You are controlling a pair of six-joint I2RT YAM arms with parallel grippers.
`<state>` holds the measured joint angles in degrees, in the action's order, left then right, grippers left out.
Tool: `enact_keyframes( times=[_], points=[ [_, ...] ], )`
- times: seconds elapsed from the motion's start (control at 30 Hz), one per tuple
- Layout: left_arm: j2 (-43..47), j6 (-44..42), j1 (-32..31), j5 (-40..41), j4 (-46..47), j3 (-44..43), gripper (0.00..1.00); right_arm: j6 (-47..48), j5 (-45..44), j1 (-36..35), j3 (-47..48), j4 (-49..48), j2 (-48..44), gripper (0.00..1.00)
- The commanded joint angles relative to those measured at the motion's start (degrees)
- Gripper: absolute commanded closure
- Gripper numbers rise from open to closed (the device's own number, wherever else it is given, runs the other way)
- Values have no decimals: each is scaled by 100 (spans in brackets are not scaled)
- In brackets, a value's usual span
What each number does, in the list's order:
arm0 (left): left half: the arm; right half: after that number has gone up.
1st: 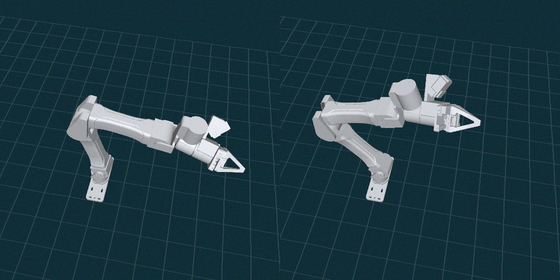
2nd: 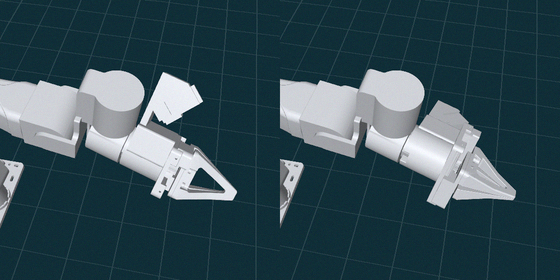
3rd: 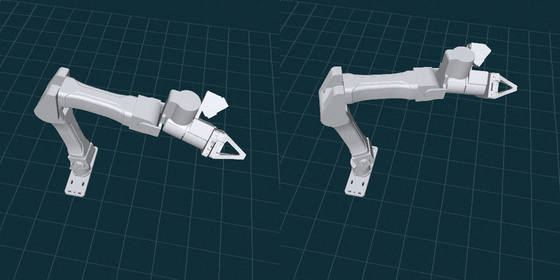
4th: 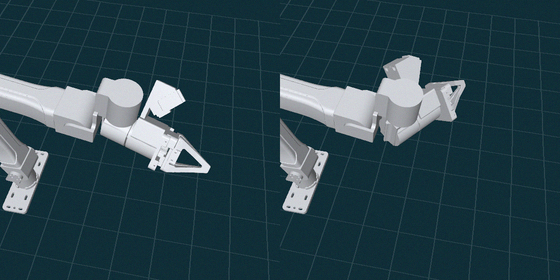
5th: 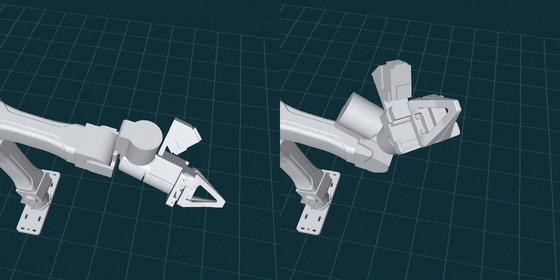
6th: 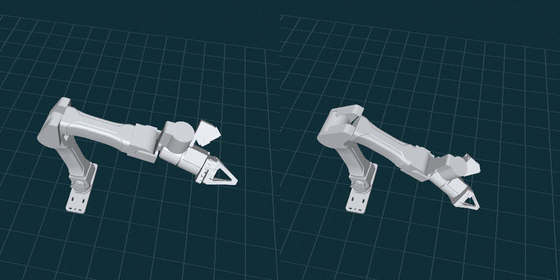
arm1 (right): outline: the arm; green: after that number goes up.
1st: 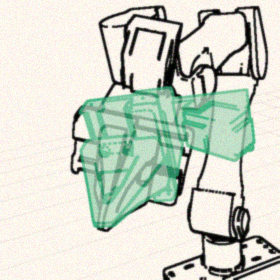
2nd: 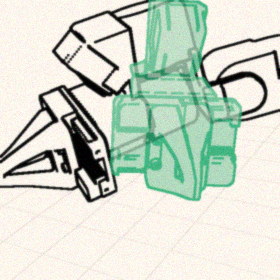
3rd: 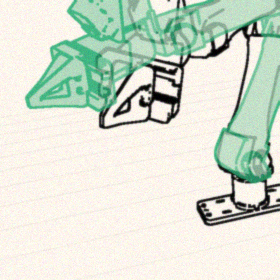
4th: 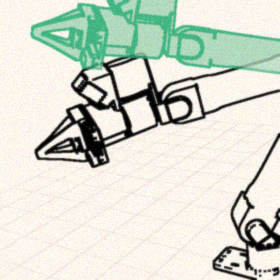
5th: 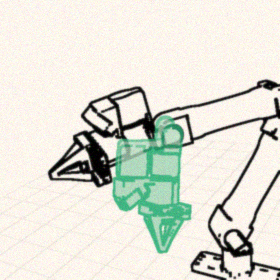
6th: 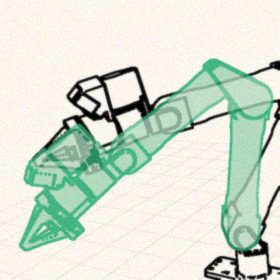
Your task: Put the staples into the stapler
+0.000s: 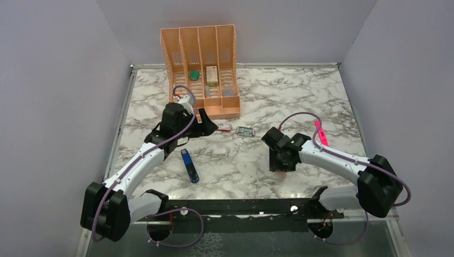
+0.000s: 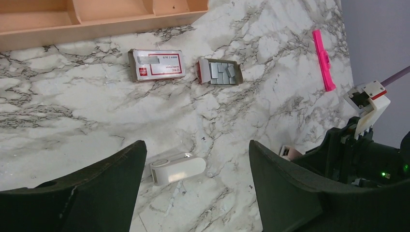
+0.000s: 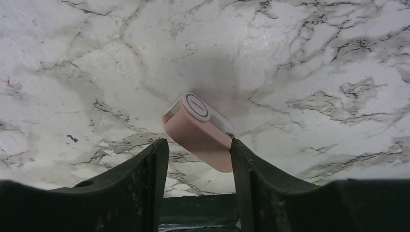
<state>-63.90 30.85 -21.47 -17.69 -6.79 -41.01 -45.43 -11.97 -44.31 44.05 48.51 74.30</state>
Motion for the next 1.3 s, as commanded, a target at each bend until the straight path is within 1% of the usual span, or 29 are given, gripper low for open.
enact_keyframes(
  times=[0.0, 0.07, 0.13, 0.2, 0.3, 0.43, 0.6, 0.73, 0.83, 0.87, 0.93, 0.97, 1.0, 1.03, 1.07, 1.1, 1.17, 1.27],
  points=[
    [-133, 60, -22, -274, 309, 10, 21, -57, 146, -105, -4, 395, 306, 46],
    [-212, 85, -51, -297, 354, -2, 21, -15, 163, -110, 41, 400, 443, 48],
    [-277, 108, -102, -318, 417, -19, 21, 36, 244, -112, 68, 296, 524, 54],
    [-355, 130, -180, -320, 498, -21, 21, 34, 316, -108, 69, 65, 520, 58],
    [-514, 193, -301, -288, 639, -14, 21, -39, 474, -112, 65, -451, 475, 59],
    [-771, 298, -456, -219, 806, -14, 21, -262, 472, -112, 157, -1098, 536, 62],
    [-1004, 435, -637, -171, 1017, -40, 22, -200, 106, -110, 574, -1373, 1015, 64],
    [-1114, 528, -786, -76, 1153, -24, 22, -134, -4, -112, 668, -1702, 1123, 67],
    [-1182, 577, -846, -35, 1228, -21, 22, -143, -15, -112, 677, -1824, 1213, 67],
    [-1208, 587, -863, -28, 1250, -21, 22, -157, -17, -112, 662, -1850, 1244, 66],
    [-1249, 606, -897, -30, 1297, -35, 22, -197, -22, -112, 592, -1922, 1288, 58],
    [-1262, 614, -921, -24, 1314, -30, 22, -224, -55, -110, 573, -1893, 1311, 51],
    [-1280, 615, -934, -14, 1327, -37, 22, -206, -53, -110, 551, -1880, 1333, 41],
    [-1287, 615, -949, -7, 1329, -39, 22, -132, -20, -111, 528, -1871, 1346, 35],
    [-1288, 615, -961, 0, 1337, -39, 22, -87, -9, -112, 528, -1816, 1362, 31],
    [-1282, 615, -976, 15, 1338, -38, 22, -66, -8, -110, 554, -1713, 1367, 29],
    [-1249, 591, -1009, 8, 1344, -15, 22, -27, 27, -108, 601, -1479, 1355, 29],
    [-1215, 562, -1070, 28, 1338, 59, 21, 5, 214, -110, 560, -1249, 1188, 31]
  ],
)
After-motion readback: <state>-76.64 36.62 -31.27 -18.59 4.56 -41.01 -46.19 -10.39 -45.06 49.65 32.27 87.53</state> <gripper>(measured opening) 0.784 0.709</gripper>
